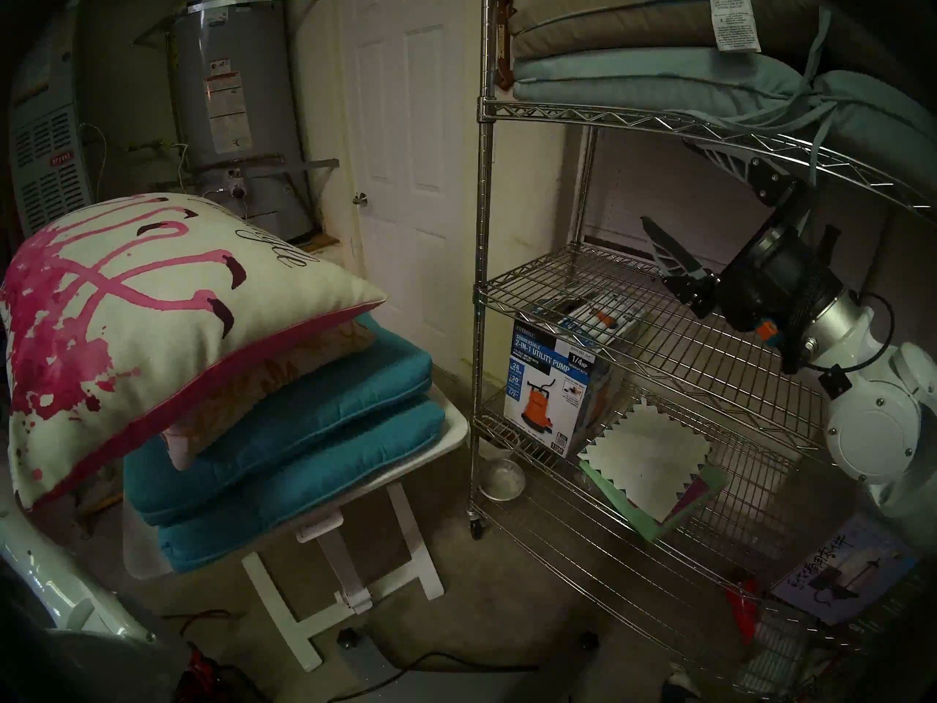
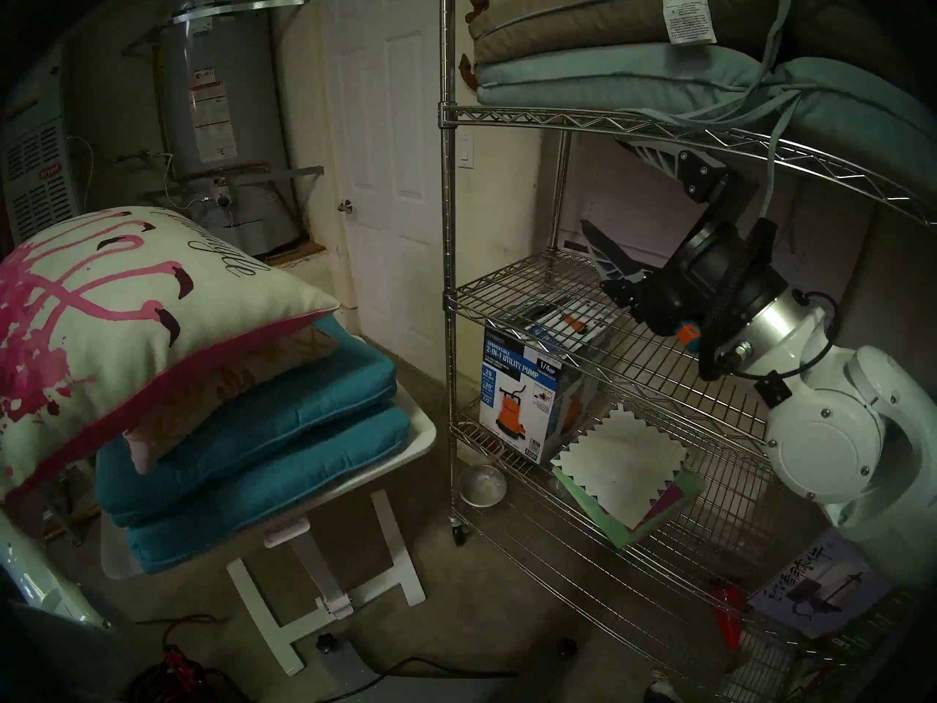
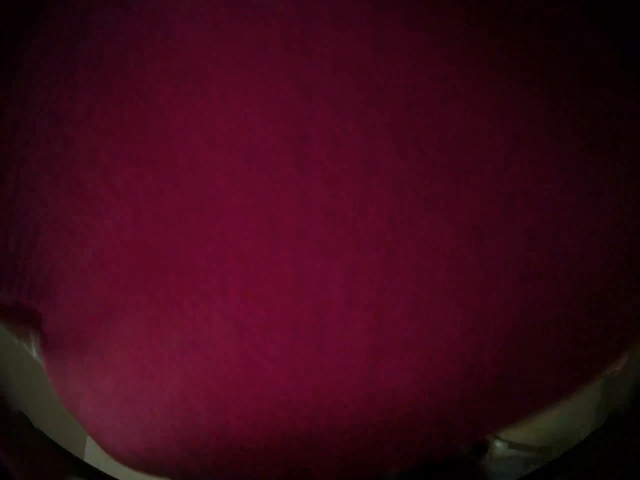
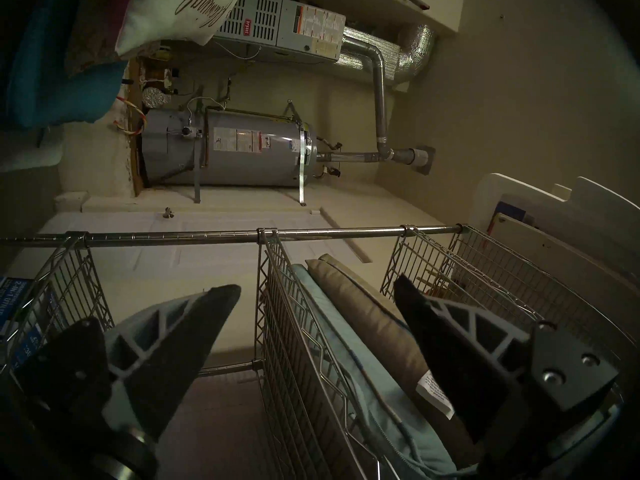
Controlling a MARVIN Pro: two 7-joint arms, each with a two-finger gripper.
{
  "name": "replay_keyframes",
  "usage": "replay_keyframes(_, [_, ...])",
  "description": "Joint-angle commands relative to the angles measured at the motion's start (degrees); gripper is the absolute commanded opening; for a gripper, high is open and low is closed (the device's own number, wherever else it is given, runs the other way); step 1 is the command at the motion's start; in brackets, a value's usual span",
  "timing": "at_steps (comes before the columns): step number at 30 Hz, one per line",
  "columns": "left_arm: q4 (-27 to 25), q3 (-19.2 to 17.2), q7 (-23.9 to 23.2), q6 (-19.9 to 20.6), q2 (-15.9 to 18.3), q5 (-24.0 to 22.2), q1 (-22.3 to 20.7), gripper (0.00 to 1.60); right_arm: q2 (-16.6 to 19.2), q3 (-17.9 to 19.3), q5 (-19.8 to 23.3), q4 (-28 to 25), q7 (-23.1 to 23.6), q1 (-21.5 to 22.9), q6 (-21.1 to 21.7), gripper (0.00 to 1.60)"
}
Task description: Take cushion off the shelf
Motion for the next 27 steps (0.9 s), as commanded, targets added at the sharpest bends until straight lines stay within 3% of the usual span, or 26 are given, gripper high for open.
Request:
replay_keyframes(1, [-1.7,-0.9,-1.5,2.2,-2.7,-2.3,0.4,0.0,-1.9,1.1,-0.1,0.0,0.4,-0.8,-1.0,1.6])
replay_keyframes(6, [-0.1,-1.4,-2.2,3.5,-3.2,-2.4,-0.1,0.0,-2.5,1.2,-0.4,0.0,0.6,-1.5,-1.9,1.6])
replay_keyframes(13, [3.7,0.1,-2.4,5.1,-0.1,-1.1,-3.3,0.0,-3.1,0.9,-0.9,0.0,0.6,-2.4,-2.8,1.6])
replay_keyframes(27, [11.9,7.8,-1.6,8.1,6.8,2.6,-11.7,0.0,-4.7,1.2,-1.6,0.0,0.4,-3.5,-4.2,1.6])
